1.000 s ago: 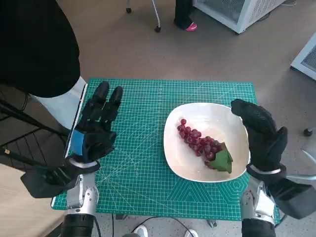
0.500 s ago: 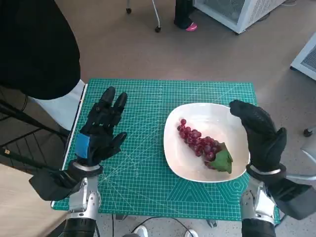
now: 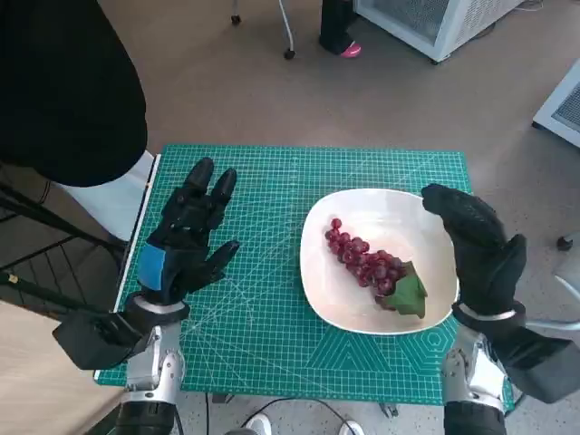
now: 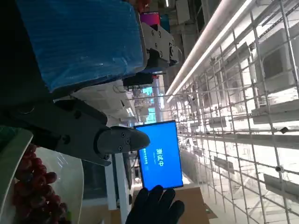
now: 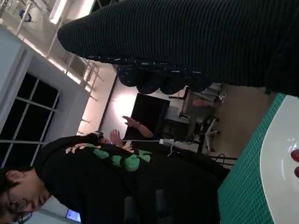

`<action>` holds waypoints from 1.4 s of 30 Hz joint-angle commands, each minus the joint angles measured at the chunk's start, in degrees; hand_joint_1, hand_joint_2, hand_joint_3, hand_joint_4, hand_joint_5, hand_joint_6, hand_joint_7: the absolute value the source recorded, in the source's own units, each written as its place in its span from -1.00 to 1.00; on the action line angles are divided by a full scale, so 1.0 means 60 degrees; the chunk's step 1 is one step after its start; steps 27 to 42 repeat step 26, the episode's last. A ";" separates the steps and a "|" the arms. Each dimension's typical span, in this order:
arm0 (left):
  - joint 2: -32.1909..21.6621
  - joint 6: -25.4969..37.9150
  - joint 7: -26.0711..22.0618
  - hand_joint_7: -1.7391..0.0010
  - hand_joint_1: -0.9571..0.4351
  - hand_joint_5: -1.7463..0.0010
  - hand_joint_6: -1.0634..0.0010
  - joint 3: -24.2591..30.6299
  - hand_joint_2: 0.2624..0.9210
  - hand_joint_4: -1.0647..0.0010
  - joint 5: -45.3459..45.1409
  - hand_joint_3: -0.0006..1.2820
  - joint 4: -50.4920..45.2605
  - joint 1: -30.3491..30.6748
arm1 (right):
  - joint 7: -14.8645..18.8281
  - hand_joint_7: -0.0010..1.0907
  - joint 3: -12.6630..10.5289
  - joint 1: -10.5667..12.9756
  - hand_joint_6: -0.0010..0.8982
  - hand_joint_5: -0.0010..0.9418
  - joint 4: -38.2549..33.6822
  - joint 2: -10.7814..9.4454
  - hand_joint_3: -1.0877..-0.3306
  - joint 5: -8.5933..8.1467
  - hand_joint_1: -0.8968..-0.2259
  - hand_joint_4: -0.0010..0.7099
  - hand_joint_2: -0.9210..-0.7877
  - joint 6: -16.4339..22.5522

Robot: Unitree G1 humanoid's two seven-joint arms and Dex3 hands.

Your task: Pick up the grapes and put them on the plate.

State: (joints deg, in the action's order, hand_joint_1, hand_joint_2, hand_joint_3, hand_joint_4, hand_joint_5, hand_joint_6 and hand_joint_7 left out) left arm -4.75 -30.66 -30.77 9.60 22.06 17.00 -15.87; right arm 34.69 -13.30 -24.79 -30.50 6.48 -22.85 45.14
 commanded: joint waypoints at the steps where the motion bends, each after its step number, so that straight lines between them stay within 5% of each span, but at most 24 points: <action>1: -0.0134 0.0046 0.0016 0.92 0.29 0.99 0.42 -0.0054 1.00 0.49 -0.0133 -0.44 -0.0151 0.0106 | -0.0102 -0.99 0.0006 0.0098 0.30 -1.00 -0.0085 -0.0045 0.43 -0.0011 0.35 0.78 -1.00 -0.0065; 42: -0.0086 0.0019 -0.0029 0.92 0.32 0.99 0.42 -0.0133 1.00 0.49 -0.0072 -0.41 -0.0121 0.0098 | -0.0140 -0.99 0.0008 0.0140 0.30 -1.00 0.0012 0.0009 0.43 0.0020 0.36 0.78 -1.00 -0.0027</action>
